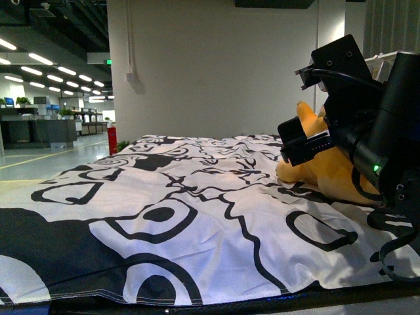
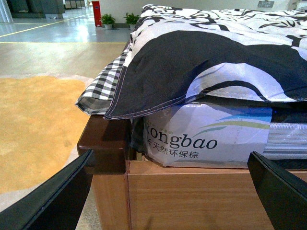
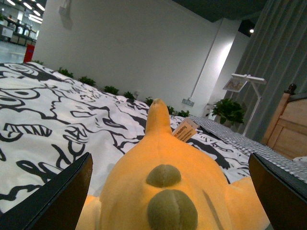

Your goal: Put away toys

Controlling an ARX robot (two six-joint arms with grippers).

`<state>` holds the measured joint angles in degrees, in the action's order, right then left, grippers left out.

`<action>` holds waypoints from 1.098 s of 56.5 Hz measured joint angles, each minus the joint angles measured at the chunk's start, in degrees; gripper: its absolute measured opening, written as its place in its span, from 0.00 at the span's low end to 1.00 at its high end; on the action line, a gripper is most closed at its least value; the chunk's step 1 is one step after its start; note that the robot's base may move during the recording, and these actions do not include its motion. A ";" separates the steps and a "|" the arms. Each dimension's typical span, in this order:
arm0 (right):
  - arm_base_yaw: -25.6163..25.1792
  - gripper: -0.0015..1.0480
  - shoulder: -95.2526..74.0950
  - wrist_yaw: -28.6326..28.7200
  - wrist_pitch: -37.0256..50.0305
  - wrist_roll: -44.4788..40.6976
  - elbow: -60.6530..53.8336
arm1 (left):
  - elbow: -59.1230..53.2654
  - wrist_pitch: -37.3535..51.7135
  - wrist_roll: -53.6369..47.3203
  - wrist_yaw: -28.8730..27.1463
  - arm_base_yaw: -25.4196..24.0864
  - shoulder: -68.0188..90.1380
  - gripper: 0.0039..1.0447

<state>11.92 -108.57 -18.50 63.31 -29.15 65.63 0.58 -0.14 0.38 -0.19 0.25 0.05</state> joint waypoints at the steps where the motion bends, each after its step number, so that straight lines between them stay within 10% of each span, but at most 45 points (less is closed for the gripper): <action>1: -0.13 0.94 0.00 0.15 -0.39 -0.02 0.00 | 0.00 0.00 0.00 0.02 0.00 -0.02 0.94; 28: -2.19 0.93 1.60 2.67 -11.45 4.22 -1.70 | 0.00 0.00 0.00 0.02 0.00 -0.02 0.94; 62: -1.97 0.12 4.44 6.34 -14.49 8.11 -2.43 | -0.02 0.00 0.02 0.02 0.00 -0.02 0.94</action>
<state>9.96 -104.14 -12.16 48.82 -21.04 63.20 0.56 -0.14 0.40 -0.16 0.25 0.03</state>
